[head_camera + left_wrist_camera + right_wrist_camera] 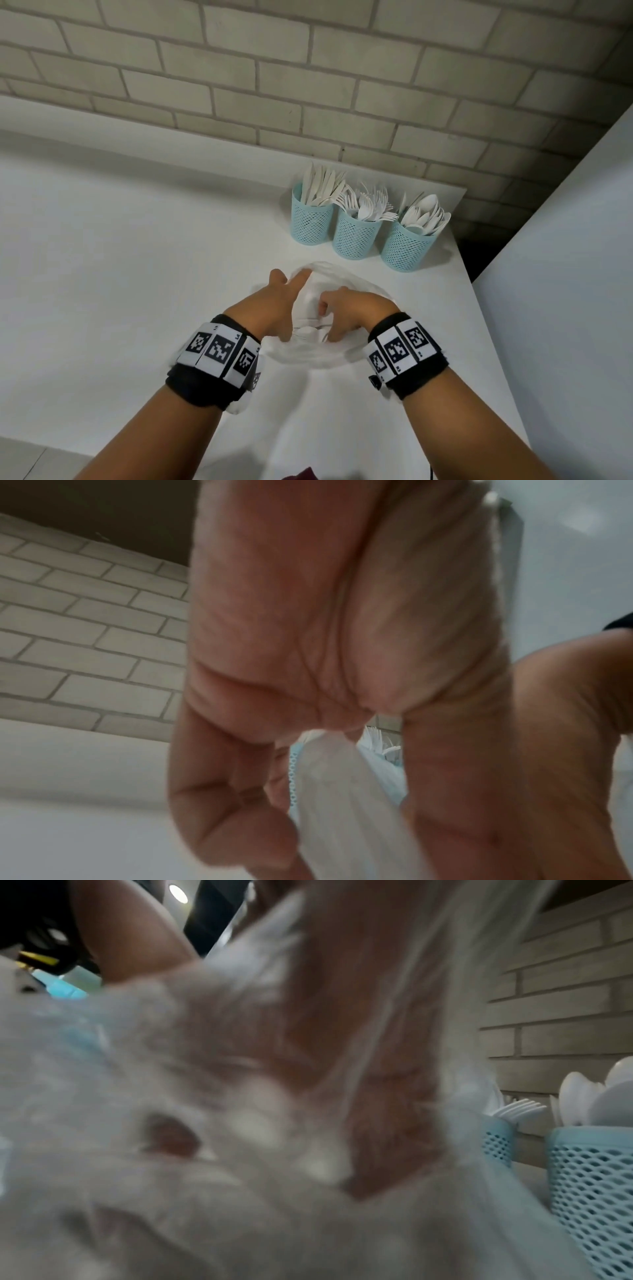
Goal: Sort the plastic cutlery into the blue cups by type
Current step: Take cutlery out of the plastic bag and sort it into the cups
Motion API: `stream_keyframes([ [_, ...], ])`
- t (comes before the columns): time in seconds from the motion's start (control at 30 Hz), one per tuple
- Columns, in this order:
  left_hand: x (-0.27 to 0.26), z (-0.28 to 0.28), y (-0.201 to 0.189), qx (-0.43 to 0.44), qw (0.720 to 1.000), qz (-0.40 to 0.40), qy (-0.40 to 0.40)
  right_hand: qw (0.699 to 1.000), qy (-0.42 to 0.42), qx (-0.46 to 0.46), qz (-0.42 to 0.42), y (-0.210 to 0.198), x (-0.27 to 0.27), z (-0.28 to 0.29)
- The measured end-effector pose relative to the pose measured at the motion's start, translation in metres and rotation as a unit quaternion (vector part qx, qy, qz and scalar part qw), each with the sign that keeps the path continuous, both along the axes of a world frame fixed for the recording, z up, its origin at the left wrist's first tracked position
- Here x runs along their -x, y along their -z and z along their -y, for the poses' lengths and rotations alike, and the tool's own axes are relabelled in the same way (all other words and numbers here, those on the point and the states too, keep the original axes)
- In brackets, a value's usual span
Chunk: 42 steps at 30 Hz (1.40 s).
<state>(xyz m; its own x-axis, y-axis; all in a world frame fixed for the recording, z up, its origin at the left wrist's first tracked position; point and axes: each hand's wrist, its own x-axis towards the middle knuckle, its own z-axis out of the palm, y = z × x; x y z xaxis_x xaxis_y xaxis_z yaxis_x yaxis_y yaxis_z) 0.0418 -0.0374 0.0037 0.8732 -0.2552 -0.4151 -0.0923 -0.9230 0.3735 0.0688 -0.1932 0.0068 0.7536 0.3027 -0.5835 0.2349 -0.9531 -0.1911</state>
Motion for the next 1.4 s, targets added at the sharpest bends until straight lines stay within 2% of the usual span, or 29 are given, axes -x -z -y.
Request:
stream_keyframes([
  [0.1,-0.001,0.003,0.003,0.013,1.0,0.006,-0.01,0.999,-0.011,0.031,0.023,0.009,0.006,-0.005],
  [0.3,-0.002,0.006,0.006,0.053,0.999,-0.012,0.0,0.998,-0.002,0.031,0.055,0.019,0.007,-0.006],
  [0.57,-0.004,0.006,0.002,0.062,0.998,0.002,0.013,0.991,0.002,0.026,0.133,0.023,0.007,-0.011],
  [0.77,-0.004,0.008,0.003,0.078,0.997,0.012,0.012,0.99,-0.01,0.076,0.117,0.022,0.004,-0.019],
  [1.1,-0.008,-0.001,0.008,0.083,0.996,0.044,-0.008,0.987,-0.03,0.023,0.156,0.025,0.009,-0.013],
  [1.4,-0.009,-0.005,0.014,0.083,0.995,0.04,-0.023,0.993,-0.001,-0.037,0.111,0.026,0.008,-0.007],
])
